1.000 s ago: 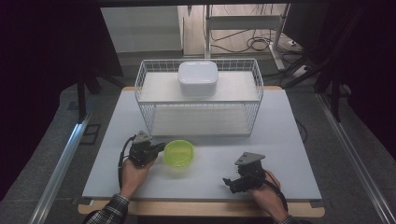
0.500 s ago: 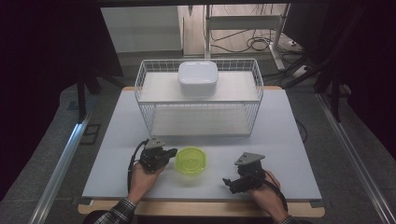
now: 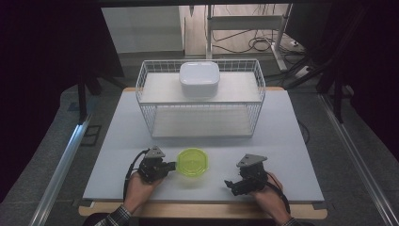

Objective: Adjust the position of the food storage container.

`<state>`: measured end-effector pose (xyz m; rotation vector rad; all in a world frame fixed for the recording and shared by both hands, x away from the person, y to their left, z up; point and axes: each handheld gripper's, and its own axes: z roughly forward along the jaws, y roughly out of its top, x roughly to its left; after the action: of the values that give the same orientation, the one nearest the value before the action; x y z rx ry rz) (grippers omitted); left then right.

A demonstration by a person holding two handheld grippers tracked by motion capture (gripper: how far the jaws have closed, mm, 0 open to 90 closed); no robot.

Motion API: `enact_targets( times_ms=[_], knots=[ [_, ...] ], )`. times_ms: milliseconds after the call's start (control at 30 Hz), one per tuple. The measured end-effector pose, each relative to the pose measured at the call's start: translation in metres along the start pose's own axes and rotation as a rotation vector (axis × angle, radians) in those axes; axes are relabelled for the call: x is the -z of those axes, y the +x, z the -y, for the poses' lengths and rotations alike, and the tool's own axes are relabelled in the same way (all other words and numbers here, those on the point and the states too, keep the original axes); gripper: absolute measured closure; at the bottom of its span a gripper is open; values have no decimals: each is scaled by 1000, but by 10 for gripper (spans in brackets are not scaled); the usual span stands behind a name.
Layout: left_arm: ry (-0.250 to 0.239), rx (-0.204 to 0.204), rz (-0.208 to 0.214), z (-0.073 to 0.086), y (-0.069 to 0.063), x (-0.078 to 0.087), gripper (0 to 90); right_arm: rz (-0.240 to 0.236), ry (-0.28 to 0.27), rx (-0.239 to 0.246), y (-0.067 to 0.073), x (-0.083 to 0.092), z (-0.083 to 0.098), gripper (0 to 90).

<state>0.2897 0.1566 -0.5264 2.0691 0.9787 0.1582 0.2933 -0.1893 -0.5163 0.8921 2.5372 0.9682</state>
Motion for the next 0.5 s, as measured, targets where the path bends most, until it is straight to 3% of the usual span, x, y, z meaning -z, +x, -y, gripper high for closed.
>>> enact_targets(
  times_ms=[500],
  knots=[
    [47,-72,57,0,-28,-16,883,-5,5,1,1,-2,0,35]
  ],
)
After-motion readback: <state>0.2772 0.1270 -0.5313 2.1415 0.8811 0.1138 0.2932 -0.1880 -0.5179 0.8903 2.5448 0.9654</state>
